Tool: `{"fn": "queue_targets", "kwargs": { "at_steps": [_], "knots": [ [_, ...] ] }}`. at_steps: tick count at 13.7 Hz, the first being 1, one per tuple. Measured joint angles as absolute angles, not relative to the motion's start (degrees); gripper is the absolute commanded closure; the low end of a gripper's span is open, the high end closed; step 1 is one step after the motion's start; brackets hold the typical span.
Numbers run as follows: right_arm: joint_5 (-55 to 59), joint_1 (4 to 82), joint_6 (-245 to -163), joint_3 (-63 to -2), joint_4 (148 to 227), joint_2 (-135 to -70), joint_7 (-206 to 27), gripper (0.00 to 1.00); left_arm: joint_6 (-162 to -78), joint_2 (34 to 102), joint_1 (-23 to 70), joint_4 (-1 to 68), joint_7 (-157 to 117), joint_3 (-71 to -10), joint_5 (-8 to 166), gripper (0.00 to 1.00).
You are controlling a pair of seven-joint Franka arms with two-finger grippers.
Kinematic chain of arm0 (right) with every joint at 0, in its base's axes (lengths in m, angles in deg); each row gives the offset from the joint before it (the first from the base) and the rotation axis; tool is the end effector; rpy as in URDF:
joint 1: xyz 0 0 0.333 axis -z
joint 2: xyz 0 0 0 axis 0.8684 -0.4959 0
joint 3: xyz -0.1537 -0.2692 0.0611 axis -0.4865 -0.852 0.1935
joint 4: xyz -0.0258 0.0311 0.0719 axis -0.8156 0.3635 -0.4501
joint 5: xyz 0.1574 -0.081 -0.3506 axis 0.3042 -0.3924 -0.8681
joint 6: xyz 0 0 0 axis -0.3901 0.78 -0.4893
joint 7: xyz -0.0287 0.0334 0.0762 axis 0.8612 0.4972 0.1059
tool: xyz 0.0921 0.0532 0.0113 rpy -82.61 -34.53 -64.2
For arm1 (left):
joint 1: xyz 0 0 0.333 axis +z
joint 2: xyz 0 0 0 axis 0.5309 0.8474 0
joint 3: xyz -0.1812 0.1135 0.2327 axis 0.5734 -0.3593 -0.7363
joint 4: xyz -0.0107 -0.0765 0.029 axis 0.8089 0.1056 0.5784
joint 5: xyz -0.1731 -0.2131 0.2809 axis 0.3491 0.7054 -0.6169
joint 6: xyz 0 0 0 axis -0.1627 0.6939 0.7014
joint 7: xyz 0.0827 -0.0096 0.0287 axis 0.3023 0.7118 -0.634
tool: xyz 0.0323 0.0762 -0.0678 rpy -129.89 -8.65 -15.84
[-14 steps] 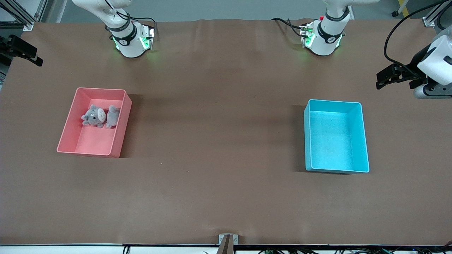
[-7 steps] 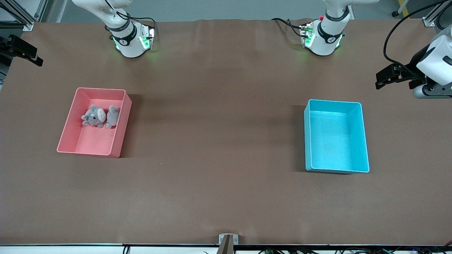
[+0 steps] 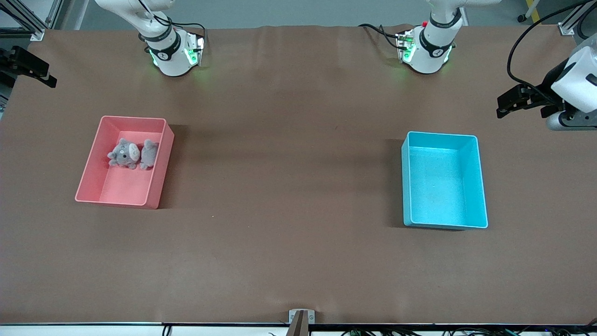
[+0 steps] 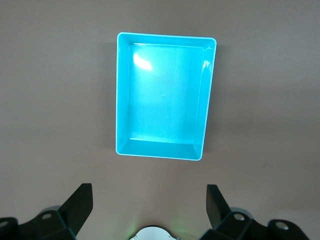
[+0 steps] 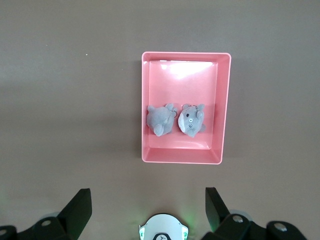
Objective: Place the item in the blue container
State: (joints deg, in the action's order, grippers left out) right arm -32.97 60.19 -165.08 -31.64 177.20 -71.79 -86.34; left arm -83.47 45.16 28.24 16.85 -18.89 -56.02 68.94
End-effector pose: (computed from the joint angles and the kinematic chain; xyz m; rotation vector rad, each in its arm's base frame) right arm 0.4877 -0.0355 0.6831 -3.0950 0.0606 0.1239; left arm 0.5482 -0.0606 0.6410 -3.1185 0.0342 0.1392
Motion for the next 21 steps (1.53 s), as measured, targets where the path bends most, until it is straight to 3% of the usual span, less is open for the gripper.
{"fn": "queue_targets", "kwargs": {
  "at_steps": [17,21],
  "knots": [
    [-33.34,60.28,-165.05,-31.79,177.25,-71.92,-86.11,0.0,-83.59,46.08,30.63,15.96,-18.74,-60.0,68.85,0.0],
    [-33.51,62.35,-168.21,-32.59,178.38,-77.34,-85.94,0.0,-83.61,46.13,30.27,15.83,-18.74,-59.88,68.86,0.0]
  ]
}}
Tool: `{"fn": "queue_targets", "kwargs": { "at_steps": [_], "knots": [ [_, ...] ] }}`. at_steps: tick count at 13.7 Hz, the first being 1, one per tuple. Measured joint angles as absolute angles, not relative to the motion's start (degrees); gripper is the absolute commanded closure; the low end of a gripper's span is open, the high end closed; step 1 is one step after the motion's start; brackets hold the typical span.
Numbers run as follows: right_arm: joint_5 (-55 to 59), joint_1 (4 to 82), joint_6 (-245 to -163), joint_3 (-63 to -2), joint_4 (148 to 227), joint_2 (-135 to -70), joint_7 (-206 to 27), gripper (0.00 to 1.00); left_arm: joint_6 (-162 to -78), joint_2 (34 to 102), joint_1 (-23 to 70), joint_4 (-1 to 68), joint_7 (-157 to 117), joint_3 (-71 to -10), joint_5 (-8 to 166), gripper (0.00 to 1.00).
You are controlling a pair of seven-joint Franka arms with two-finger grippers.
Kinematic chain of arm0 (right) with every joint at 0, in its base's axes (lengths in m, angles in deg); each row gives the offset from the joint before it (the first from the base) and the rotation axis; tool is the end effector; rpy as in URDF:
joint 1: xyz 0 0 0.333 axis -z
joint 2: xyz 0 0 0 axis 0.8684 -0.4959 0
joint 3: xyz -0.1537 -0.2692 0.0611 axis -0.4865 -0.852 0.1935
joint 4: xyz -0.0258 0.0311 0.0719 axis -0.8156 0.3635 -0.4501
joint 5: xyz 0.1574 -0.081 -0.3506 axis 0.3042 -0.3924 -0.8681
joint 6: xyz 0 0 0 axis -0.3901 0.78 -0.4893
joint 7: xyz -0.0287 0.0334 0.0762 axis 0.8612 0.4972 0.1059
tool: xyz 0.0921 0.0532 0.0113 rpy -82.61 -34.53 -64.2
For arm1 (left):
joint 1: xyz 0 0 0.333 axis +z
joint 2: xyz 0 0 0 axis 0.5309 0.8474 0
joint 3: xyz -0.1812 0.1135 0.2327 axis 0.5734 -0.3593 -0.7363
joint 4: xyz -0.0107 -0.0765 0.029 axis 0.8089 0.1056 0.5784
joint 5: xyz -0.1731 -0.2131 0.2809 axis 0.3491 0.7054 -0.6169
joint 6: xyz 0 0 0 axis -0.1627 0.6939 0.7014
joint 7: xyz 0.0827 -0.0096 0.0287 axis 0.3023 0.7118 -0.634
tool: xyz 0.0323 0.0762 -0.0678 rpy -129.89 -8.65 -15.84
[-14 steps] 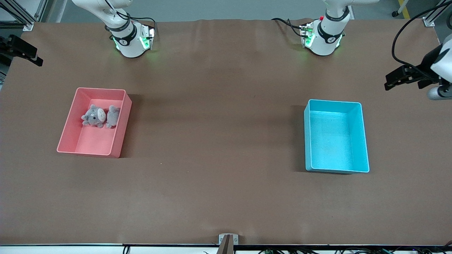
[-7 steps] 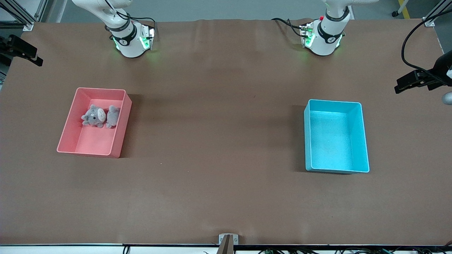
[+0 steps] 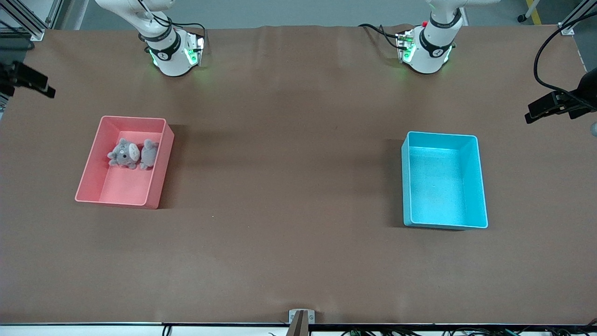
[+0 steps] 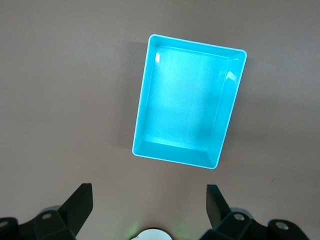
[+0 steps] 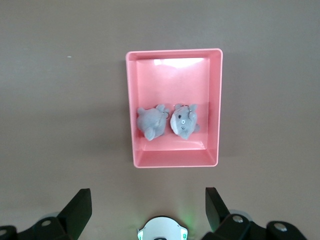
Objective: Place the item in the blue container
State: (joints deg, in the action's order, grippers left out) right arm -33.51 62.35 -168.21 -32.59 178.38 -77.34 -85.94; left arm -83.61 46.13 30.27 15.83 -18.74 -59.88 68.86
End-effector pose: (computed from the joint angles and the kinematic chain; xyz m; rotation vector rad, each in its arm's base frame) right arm 0.5225 -0.0657 0.6288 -3.0952 0.1623 0.2213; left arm 0.5571 -0.0050 0.6398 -3.1166 -0.1223 0.1352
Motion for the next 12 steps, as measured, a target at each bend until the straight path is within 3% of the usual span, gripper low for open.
{"fn": "queue_targets", "kwargs": {
  "at_steps": [5,12],
  "knots": [
    [-33.99,64.14,-172.52,-32.91,179.62,-86.64,-86.14,0.0,-84.48,46.16,29.73,15.81,-18.74,-59.71,68.86,0.0],
    [-34.14,65.57,-195.36,-33.08,202.64,-86.54,-85.2,0.0,-84.65,46.15,29.73,15.73,-18.74,-59.71,68.86,0.0]
  ]
}}
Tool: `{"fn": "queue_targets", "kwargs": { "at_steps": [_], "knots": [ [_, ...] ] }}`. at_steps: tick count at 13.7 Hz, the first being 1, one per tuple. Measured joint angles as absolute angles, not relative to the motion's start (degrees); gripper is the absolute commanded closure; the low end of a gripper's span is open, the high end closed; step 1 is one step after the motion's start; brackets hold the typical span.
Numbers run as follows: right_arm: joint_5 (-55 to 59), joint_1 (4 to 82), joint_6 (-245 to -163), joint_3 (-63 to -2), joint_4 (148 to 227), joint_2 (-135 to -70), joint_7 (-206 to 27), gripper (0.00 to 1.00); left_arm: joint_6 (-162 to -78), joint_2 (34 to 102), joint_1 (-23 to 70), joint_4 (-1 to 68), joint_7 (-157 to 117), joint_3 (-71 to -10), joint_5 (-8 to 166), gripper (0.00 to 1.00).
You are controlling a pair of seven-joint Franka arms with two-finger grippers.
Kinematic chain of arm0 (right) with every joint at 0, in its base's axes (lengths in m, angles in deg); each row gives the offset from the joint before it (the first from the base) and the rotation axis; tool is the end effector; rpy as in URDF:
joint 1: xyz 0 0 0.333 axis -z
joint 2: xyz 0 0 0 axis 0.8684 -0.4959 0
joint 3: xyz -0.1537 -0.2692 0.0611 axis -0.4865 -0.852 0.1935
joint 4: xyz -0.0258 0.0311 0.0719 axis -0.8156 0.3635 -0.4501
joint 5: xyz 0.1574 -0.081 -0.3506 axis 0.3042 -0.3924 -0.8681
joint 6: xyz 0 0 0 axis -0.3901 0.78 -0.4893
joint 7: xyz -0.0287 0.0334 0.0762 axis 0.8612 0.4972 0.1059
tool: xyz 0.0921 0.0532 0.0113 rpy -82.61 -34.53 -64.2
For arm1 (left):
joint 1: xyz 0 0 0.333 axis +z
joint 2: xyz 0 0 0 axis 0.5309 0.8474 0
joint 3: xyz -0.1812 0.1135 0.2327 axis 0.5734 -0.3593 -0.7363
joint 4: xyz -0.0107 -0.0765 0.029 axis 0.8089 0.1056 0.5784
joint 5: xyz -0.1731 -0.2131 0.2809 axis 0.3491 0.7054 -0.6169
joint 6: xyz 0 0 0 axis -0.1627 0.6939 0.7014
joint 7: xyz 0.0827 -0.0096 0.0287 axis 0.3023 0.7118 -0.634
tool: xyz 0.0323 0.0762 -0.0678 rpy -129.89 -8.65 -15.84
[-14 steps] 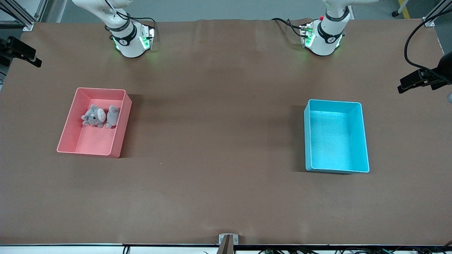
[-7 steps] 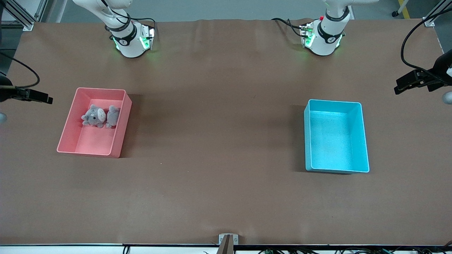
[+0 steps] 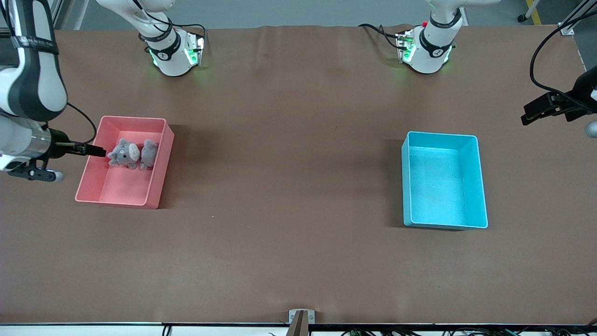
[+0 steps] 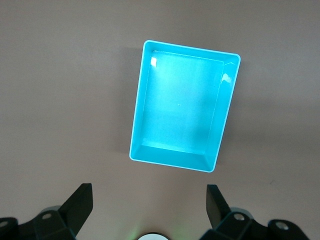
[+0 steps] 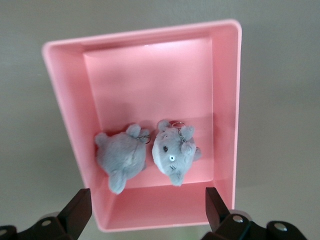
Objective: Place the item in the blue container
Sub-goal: 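Reach the right gripper into the pink box and grasp a gray plush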
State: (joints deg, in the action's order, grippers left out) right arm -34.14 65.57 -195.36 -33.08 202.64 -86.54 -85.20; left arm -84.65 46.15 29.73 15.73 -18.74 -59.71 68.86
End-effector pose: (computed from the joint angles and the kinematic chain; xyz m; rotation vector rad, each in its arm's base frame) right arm 0.5430 -0.1044 0.3801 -3.0813 0.2935 0.3939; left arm 0.5592 -0.0120 0.6419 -3.1192 -0.1029 0.1046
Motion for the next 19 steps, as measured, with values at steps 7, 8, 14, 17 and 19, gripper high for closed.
{"fn": "queue_targets", "kwargs": {
  "at_steps": [7,8,14,17,19],
  "knots": [
    [-34.15,66.32,-206.24,-33.06,215.62,-84.99,-80.54,0.0,-84.85,46.17,29.64,15.72,-18.74,-59.68,68.86,0.0],
    [-34.15,66.34,-208.23,-33.07,217.16,-84.98,-80.44,0.0,-84.91,46.17,29.62,15.72,-18.74,-59.68,68.86,0.0],
    [-34.15,68.57,-215.12,-33.14,221.9,-86.48,-80.24,0.04,-85.05,46.31,29.6,15.73,-18.74,-59.67,68.86,0.0],
    [-34.11,69.27,-216.56,-33.14,222.11,-89.23,-79.88,0.06,-85.08,46.49,29.54,15.73,-18.74,-59.67,68.86,0.0],
    [-34.08,69.27,-217.15,-33.05,222.11,-90.67,-79.24,0.08,-85.09,46.52,29.52,15.73,-18.74,-59.67,68.86,0.0]
  ]
}}
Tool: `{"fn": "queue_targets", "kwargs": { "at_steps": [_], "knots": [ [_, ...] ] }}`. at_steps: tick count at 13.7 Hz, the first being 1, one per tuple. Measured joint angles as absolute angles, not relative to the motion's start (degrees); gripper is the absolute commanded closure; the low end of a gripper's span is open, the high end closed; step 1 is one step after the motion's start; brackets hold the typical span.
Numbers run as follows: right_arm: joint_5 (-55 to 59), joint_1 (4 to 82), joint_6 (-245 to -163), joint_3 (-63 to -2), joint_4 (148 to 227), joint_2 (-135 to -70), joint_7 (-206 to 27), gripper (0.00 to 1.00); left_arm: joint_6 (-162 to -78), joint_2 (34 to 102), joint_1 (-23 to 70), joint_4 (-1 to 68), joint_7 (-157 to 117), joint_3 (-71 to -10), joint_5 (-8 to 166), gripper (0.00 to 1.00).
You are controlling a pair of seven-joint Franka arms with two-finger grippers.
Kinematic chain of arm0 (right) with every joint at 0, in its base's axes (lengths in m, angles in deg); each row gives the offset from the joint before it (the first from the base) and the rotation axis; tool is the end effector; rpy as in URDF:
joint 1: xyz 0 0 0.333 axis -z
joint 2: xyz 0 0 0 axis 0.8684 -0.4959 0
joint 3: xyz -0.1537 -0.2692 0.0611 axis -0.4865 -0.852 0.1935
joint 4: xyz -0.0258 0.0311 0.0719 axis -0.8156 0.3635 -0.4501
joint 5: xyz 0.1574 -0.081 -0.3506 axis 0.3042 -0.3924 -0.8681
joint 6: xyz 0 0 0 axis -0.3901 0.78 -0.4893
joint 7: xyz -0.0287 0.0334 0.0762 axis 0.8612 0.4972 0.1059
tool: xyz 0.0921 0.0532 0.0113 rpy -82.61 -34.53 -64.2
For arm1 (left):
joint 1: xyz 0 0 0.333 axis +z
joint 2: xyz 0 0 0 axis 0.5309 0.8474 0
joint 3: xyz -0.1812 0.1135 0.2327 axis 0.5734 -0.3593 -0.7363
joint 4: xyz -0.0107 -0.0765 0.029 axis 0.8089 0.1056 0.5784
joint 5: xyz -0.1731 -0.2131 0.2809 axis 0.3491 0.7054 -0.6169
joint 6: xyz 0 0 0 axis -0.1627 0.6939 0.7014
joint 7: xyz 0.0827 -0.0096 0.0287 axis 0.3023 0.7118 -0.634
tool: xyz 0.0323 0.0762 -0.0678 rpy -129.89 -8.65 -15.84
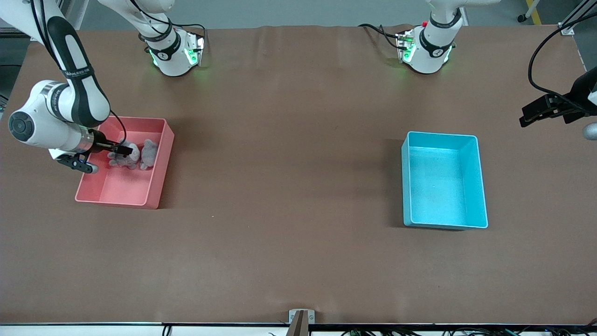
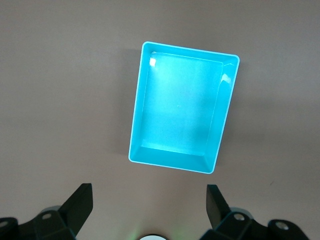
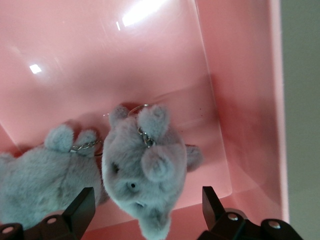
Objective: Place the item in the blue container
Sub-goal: 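Reach the right gripper into the pink box and grasp a gray plush, then lift the gray plush out of the pink box with the right gripper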
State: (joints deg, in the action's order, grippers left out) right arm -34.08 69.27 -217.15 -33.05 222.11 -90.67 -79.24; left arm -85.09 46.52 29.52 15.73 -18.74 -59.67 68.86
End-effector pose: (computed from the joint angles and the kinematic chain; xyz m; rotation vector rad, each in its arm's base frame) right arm 0.4714 -0.1249 0.2312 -3.0490 0.5580 0.4452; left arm 0.5619 -0.0145 0.6389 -3.1194 -0.0959 0.1026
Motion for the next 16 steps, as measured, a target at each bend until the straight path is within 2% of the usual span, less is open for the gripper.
{"fn": "queue_targets", "kwargs": {
  "at_steps": [2,4,8,10,12,16],
  "knots": [
    [-34.06,69.27,-217.52,-33.0,222.11,-91.59,-78.82,0.13,-85.1,46.52,29.52,15.73,-18.74,-59.67,68.86,0.0],
    [-34.05,69.29,-218.08,-33.0,222.11,-92.35,-78.6,0.28,-85.11,46.52,29.52,15.73,-18.74,-59.67,68.86,0.0],
    [-34.02,69.55,-218.3,-33.0,222.11,-93.02,-78.46,0.77,-85.22,46.52,29.53,15.71,-18.74,-59.69,68.86,0.0],
    [-34.01,69.58,-218.3,-33.0,222.1,-93.02,-78.35,0.95,-85.24,46.52,29.53,15.7,-18.74,-59.69,68.86,0.0],
    [-34.0,69.58,-218.29,-33.0,222.04,-93.02,-78.24,0.99,-85.24,46.52,29.51,15.7,-18.74,-59.68,68.86,0.0],
    [-34.0,69.58,-216.58,-33.0,220.89,-93.01,-78.1,1.0,-85.25,46.52,29.5,15.69,-18.74,-59.67,68.86,0.0]
  ]
}}
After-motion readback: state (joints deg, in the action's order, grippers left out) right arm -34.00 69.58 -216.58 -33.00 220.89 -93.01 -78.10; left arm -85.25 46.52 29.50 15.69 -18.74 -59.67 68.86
